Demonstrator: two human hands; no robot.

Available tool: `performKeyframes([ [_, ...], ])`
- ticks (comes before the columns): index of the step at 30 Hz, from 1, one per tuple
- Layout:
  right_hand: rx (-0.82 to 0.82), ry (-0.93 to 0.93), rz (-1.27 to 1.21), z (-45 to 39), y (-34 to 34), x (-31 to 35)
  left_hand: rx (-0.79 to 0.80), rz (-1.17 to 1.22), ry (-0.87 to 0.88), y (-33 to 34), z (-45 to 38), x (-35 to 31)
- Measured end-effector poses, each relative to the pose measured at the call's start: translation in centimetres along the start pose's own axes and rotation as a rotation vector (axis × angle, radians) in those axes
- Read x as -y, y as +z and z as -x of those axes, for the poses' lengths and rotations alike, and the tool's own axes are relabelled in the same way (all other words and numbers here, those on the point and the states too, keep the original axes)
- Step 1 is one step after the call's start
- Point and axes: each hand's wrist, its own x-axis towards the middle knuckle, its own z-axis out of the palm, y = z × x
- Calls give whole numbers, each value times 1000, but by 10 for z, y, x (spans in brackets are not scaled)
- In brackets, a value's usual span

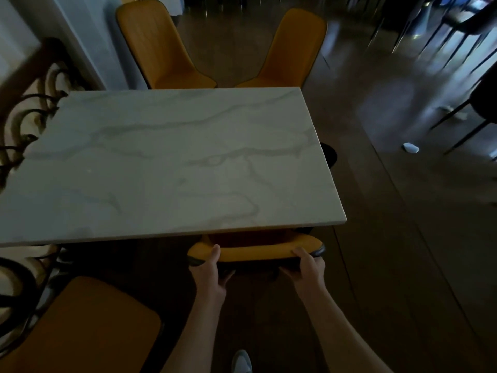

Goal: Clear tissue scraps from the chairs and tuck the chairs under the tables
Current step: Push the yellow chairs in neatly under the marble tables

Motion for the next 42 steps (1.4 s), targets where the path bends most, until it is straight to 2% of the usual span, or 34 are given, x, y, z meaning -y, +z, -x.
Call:
performKeyframes([
  [31, 49, 53, 48, -5, -12, 15, 6, -32, -13, 6, 26, 5],
  [37, 101, 28, 194, -3, -22, 16, 13, -111, 6, 1, 27, 5],
  [42, 22, -204, 521, -3, -34, 27, 7, -375, 191, -13, 38, 9],
])
